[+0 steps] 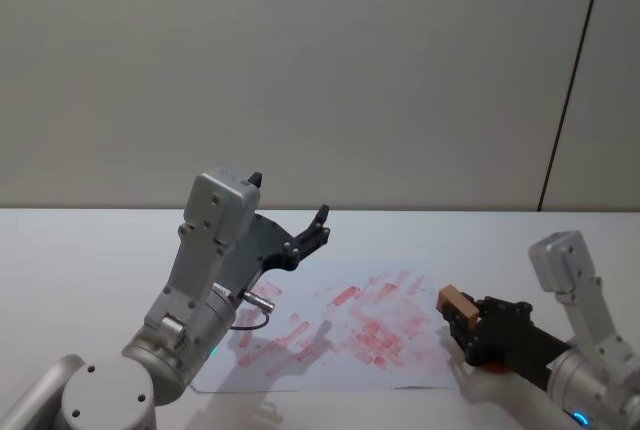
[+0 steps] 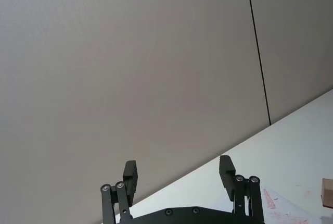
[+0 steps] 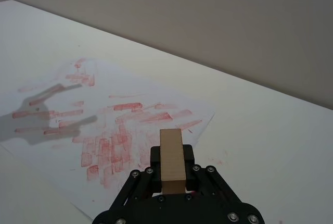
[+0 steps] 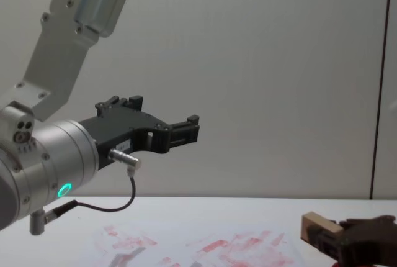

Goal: Use the one hand to pick up the stamp and affix it onto the A4 paper.

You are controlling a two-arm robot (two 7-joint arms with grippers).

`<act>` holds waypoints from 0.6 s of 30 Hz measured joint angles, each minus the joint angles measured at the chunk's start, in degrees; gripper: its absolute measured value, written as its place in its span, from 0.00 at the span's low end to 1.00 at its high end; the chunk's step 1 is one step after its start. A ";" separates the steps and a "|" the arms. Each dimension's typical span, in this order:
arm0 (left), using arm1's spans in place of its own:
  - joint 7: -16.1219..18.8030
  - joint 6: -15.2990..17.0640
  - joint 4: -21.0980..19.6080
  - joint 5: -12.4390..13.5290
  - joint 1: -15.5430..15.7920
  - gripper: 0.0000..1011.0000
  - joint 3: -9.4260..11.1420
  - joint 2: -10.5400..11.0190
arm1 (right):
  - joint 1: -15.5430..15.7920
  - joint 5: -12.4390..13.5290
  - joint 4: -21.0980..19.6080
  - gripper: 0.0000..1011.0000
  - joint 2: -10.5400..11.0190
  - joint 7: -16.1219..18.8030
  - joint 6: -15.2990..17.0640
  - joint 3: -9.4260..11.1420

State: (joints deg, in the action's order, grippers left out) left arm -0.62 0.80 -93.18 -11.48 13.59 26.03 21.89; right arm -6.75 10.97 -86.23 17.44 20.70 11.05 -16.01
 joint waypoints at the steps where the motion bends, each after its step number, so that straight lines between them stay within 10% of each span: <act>1: 0.00 0.00 0.00 0.00 0.00 0.99 0.00 0.00 | 0.00 0.00 0.00 0.21 0.00 0.00 0.00 0.00; 18: 0.00 0.00 0.00 0.00 0.00 0.99 0.00 0.00 | 0.93 -0.45 1.64 0.21 1.38 -0.62 0.18 0.72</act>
State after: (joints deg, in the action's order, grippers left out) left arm -0.62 0.80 -93.18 -11.48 13.59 26.02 21.89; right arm -5.82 10.52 -84.59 18.82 20.09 11.23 -15.29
